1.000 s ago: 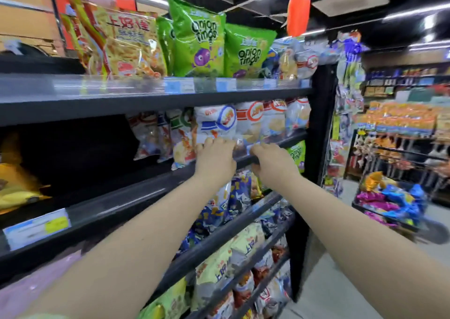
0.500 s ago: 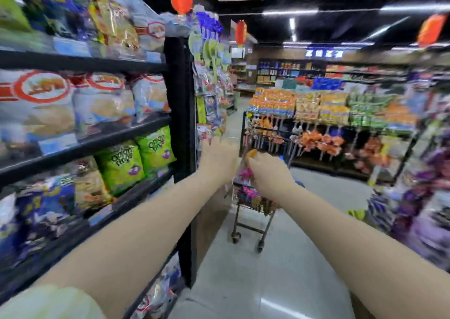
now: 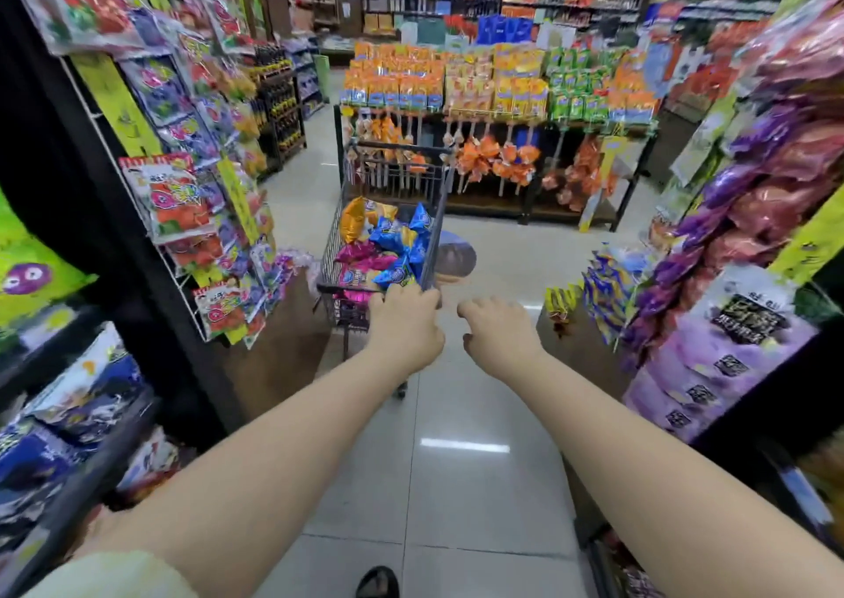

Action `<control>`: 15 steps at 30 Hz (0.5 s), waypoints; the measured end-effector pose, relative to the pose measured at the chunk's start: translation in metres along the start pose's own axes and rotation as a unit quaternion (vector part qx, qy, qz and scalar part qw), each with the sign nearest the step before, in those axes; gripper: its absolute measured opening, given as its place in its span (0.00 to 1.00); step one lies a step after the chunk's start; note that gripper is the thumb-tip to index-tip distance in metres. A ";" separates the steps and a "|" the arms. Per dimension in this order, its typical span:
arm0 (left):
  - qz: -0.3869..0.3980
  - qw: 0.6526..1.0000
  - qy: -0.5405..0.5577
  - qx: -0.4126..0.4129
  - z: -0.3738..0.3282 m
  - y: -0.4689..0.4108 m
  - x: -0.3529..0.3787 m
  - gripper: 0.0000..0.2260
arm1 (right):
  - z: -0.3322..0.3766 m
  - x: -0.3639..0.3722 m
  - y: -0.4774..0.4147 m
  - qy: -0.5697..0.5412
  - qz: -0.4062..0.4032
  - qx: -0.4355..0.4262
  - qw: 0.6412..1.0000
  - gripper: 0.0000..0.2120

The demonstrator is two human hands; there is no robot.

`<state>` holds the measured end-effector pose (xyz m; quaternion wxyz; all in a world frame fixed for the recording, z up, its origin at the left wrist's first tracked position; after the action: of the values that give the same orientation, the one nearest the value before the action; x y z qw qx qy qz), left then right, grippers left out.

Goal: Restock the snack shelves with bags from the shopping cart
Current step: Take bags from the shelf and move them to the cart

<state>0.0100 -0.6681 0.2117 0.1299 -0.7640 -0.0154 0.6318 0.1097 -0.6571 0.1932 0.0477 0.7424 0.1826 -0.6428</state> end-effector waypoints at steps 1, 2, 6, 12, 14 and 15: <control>0.008 1.000 0.000 0.007 0.001 -0.017 0.014 0.14 | -0.008 0.013 -0.013 0.000 0.011 0.007 1.000 0.16; 0.016 1.000 -0.003 0.014 0.003 -0.034 0.027 0.14 | -0.016 0.026 -0.026 0.004 0.024 0.014 1.000 0.17; 0.034 0.998 -0.008 0.044 0.014 -0.109 0.072 0.13 | -0.043 0.064 -0.082 0.010 0.044 0.047 0.998 0.18; 0.064 0.996 0.006 0.068 0.031 -0.199 0.141 0.16 | -0.073 0.125 -0.157 -0.029 0.082 0.101 0.991 0.17; 0.091 0.993 0.003 0.068 0.034 -0.220 0.166 0.17 | -0.083 0.148 -0.175 -0.047 0.104 0.120 0.986 0.17; 0.101 0.993 0.001 0.067 0.036 -0.230 0.177 0.17 | -0.089 0.159 -0.183 -0.054 0.110 0.127 0.984 0.17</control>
<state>0.0432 -0.4059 0.0858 0.1165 -0.7515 0.1048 0.6408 0.1487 -0.4263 0.0839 0.0337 0.7222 0.0137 -0.6907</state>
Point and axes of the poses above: each hand's wrist, its own y-axis away from the middle knuckle, its own x-axis out of the palm, z = x × y, the point moved 10 cm from there along -y, towards the middle knuckle, and after that the axes turned 4 degrees about y, right-handed, at the moved point
